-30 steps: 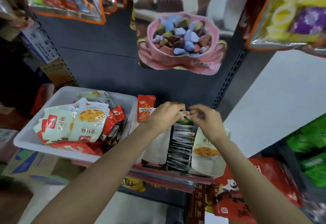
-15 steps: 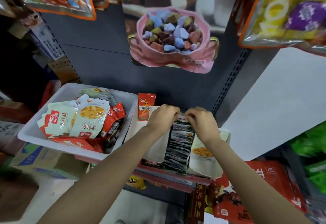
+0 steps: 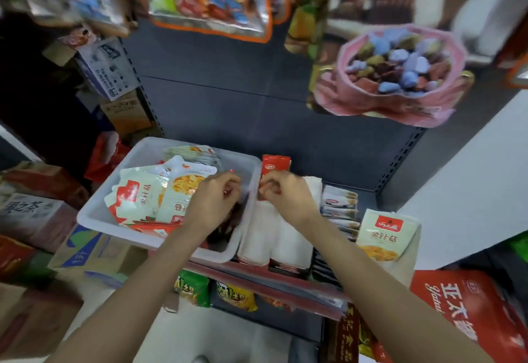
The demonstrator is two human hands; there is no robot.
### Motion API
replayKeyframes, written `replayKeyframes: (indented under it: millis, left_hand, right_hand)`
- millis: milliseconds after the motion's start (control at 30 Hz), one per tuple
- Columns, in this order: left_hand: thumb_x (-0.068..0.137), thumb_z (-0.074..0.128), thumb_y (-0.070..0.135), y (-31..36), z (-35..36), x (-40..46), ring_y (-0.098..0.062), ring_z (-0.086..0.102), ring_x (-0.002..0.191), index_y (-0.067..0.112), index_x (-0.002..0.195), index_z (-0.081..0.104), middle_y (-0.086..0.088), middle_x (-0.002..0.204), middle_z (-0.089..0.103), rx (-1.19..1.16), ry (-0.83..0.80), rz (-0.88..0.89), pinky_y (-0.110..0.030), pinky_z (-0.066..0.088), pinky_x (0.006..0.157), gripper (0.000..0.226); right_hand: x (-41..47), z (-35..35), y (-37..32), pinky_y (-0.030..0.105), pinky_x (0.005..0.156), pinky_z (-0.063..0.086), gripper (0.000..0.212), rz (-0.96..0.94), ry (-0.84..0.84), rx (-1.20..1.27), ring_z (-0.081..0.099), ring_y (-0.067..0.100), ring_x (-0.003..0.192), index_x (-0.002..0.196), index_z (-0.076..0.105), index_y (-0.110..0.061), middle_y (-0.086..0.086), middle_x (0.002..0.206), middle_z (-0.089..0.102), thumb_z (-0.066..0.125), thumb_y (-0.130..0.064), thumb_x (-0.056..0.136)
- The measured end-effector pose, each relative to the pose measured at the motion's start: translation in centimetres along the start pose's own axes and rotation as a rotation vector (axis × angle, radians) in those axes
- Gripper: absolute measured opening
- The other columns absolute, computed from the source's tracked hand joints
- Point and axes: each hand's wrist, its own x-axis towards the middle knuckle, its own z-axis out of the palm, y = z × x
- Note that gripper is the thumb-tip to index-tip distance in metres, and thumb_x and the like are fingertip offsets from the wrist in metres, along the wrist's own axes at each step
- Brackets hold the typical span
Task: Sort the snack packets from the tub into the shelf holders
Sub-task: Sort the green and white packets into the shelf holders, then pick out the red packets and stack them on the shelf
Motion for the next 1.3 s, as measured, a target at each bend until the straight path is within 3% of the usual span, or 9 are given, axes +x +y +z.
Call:
replayKeyframes:
  millis: [100,333,433,533,767,833,967,1167,1300]
  left_hand:
    - [0.089,0.057,0.007,-5.0,-4.1,-0.4,-0.011,0.058,0.086,0.011,0.103,0.066,0.001,0.097,0.067,-0.023,-0.007,-0.086,-0.013,0.038,0.076,0.018]
    - [0.090,0.052,-0.003,-17.1,-10.2,-1.7,-0.026,0.058,0.106,0.012,0.104,0.063,-0.006,0.108,0.063,-0.111,-0.336,-0.203,-0.035,0.043,0.093,0.024]
    - [0.091,0.060,0.015,-19.1,-11.2,-3.1,-0.019,0.060,0.104,0.012,0.105,0.065,-0.004,0.110,0.066,-0.194,-0.486,-0.180,-0.035,0.046,0.095,0.015]
    - [0.082,0.072,0.022,-19.7,-11.4,-3.4,-0.012,0.057,0.104,0.014,0.110,0.066,0.001,0.111,0.066,-0.214,-0.524,-0.150,-0.029,0.044,0.093,0.029]
    - [0.081,0.073,0.019,-19.6,-9.8,-2.9,-0.016,0.058,0.088,0.012,0.105,0.062,-0.001,0.093,0.064,-0.184,-0.298,-0.130,-0.021,0.044,0.072,0.028]
    - [0.083,0.070,0.015,-18.8,-10.0,-2.6,-0.011,0.057,0.084,0.009,0.101,0.059,0.002,0.089,0.060,-0.316,-0.200,-0.191,-0.010,0.043,0.068,0.022]
    - [0.085,0.068,0.016,-17.1,-10.2,-1.5,-0.017,0.061,0.089,0.012,0.091,0.055,-0.006,0.094,0.064,-0.442,-0.146,-0.187,-0.026,0.049,0.077,0.015]
    - [0.085,0.068,0.014,-12.9,-8.7,0.6,-0.005,0.053,0.080,0.009,0.096,0.057,0.005,0.084,0.056,-0.565,-0.047,-0.199,-0.011,0.042,0.073,0.016]
    - [0.085,0.068,0.013,-10.0,-6.5,1.7,-0.006,0.053,0.074,0.008,0.095,0.055,0.007,0.077,0.053,-0.656,-0.061,-0.271,-0.008,0.042,0.066,0.017]
  right_hand:
    - [1.5,4.5,-3.5,0.034,0.084,0.051,0.017,0.003,-0.087,0.015,0.064,0.018,0.090,0.103,0.067,-0.012,0.005,0.098,0.071,0.059,-0.013,0.088]
    - [3.5,14.0,-10.1,0.033,0.096,0.043,0.052,0.038,-0.447,-0.028,0.052,0.021,0.115,0.129,0.049,-0.017,0.005,0.126,0.057,0.067,-0.036,0.084]
    - [3.2,15.8,-10.7,0.029,0.083,0.044,0.040,0.032,-0.540,-0.160,0.054,0.018,0.102,0.113,0.056,-0.021,0.000,0.110,0.060,0.073,-0.033,0.079]
    - [2.9,16.2,-10.8,0.028,0.067,0.039,0.014,0.062,-0.425,-0.330,0.056,0.019,0.087,0.087,0.060,-0.023,-0.002,0.089,0.060,0.072,-0.028,0.080]
    - [2.7,16.1,-10.9,0.029,0.067,0.044,0.014,0.107,-0.262,-0.384,0.062,0.023,0.089,0.095,0.072,-0.024,0.000,0.091,0.069,0.060,-0.031,0.091]
    - [2.6,15.8,-10.4,0.029,0.063,0.046,0.018,0.129,-0.241,-0.269,0.062,0.019,0.076,0.084,0.071,-0.023,-0.003,0.080,0.068,0.057,-0.030,0.093]
    - [1.9,13.8,-10.1,0.022,0.066,0.050,0.012,0.162,-0.120,-0.036,0.061,0.004,0.077,0.093,0.071,-0.027,-0.015,0.086,0.063,0.061,-0.032,0.090]
    - [0.7,9.3,-8.2,0.028,0.070,0.057,0.023,0.447,0.295,0.495,0.066,0.021,0.095,0.099,0.065,-0.021,0.006,0.112,0.061,0.075,-0.022,0.078]
    - [-0.1,6.3,-7.2,0.036,0.086,0.054,0.012,0.484,0.371,0.813,0.067,0.018,0.081,0.094,0.064,-0.011,0.006,0.090,0.070,0.069,-0.009,0.082]
